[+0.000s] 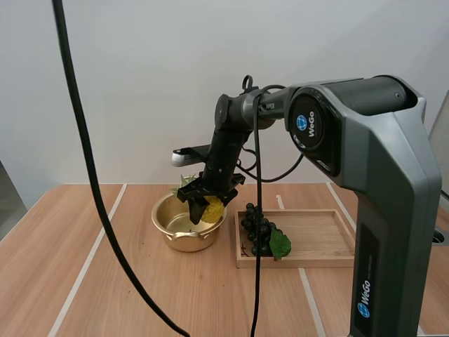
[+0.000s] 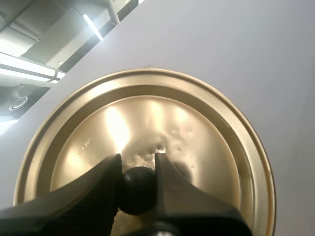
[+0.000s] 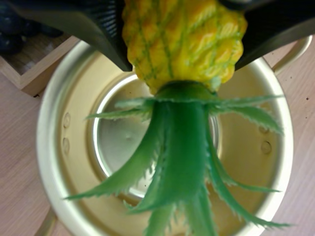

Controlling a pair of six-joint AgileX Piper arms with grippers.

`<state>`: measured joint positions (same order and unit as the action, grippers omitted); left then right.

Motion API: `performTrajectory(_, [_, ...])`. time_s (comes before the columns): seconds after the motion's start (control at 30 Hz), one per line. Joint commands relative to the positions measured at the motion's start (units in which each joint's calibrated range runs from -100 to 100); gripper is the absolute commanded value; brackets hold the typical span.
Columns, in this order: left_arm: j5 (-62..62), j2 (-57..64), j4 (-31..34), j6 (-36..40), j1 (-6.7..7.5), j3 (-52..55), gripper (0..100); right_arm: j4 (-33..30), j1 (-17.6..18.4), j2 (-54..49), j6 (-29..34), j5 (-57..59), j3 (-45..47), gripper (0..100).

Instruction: Open the pot, put the pineapple inside, and close it

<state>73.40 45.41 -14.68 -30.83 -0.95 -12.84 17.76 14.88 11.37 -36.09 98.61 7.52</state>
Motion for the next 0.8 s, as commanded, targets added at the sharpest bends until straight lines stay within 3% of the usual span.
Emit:
performTrajectory(0.0, [0.1,0.3,0.4,2.3,-0.14,-0.4,0,1.8,0.0,0.4,-1.2,-0.3,0.3,0])
performTrajectory(0.77, [2.4,0.3,2.0,3.6,-0.14,-0.4,0,4.5,0.2,6.5,-2.2,-12.3,0.3,0])
